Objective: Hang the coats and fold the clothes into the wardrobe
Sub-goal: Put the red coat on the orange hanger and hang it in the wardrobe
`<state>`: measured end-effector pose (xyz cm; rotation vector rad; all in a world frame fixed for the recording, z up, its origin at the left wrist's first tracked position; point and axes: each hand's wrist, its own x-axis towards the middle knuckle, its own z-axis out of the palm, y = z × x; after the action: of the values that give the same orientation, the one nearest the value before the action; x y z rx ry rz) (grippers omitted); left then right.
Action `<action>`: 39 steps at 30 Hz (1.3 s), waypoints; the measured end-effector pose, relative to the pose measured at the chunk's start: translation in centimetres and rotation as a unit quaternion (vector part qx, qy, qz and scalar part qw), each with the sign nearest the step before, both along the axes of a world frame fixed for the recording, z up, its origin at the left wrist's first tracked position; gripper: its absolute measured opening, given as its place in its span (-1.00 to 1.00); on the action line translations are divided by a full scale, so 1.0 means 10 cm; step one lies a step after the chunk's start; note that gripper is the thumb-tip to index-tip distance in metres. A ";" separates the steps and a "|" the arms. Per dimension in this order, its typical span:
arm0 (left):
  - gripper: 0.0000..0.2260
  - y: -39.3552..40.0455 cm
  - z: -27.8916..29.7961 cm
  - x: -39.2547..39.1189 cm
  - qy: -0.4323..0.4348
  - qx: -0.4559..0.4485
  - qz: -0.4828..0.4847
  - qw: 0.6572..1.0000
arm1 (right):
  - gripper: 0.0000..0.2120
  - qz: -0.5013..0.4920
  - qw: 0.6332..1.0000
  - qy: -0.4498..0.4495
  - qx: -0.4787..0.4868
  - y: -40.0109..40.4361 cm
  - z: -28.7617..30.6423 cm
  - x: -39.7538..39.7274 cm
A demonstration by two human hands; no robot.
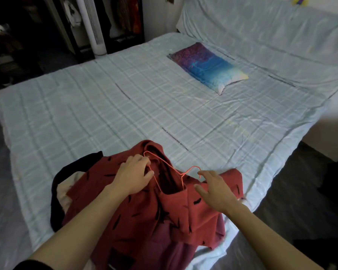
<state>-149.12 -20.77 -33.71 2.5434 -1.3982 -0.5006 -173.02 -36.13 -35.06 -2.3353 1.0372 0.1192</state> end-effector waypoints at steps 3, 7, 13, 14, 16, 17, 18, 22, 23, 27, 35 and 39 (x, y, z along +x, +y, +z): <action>-0.69 -0.11 -0.16 0.08 0.006 0.012 0.002 1.000 | -0.39 -0.015 1.000 0.015 0.018 -0.13 -0.24 0.09; -0.68 -0.28 -0.42 0.09 0.026 0.020 -0.011 0.999 | -0.30 -0.024 0.999 0.015 0.042 -0.25 -0.61 0.16; -0.66 -0.50 -0.79 -0.13 0.050 0.039 -0.025 0.998 | -0.31 -0.034 0.993 0.043 0.101 -0.19 -1.17 0.24; -0.66 -0.52 -0.85 -0.17 0.056 0.040 -0.027 0.997 | -0.34 -0.034 0.991 0.050 0.116 -0.17 -1.28 0.26; -0.66 -0.53 -0.96 -0.24 0.067 0.041 -0.027 0.997 | -0.42 -0.043 0.988 0.058 0.139 -0.13 -1.42 0.28; -0.66 -0.53 -1.00 -0.27 0.070 0.041 -0.026 0.996 | -0.43 -0.055 0.986 0.055 0.148 -0.12 -1.48 0.30; -0.66 -0.53 -1.04 -0.30 0.072 0.043 -0.024 0.996 | -0.41 -0.072 0.984 0.048 0.158 -0.11 -1.54 0.31; -0.67 -0.49 -1.14 -0.41 0.085 0.050 -0.018 0.995 | -0.38 -0.109 0.975 0.035 0.190 -0.06 -1.69 0.37; -0.67 -0.48 -1.15 -0.44 0.087 0.052 -0.016 0.995 | -0.39 -0.108 0.975 0.032 0.191 -0.04 -1.72 0.40; -0.68 -0.48 -1.22 -0.55 0.101 0.044 -0.006 0.994 | -0.49 -0.122 0.975 0.019 0.182 0.05 -1.79 0.50; -0.72 -0.32 -1.22 -0.75 0.060 0.027 0.009 0.998 | -0.79 -0.102 0.986 -0.036 0.123 0.17 -1.72 0.54; -0.75 -0.19 -1.14 -0.86 0.053 0.010 0.022 0.998 | -0.83 -0.077 0.990 -0.076 0.086 0.10 -1.47 0.61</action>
<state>-157.75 -22.63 -45.08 2.5177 -1.3035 -0.6343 -166.88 -35.12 -49.75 -2.0674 1.0814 -0.0267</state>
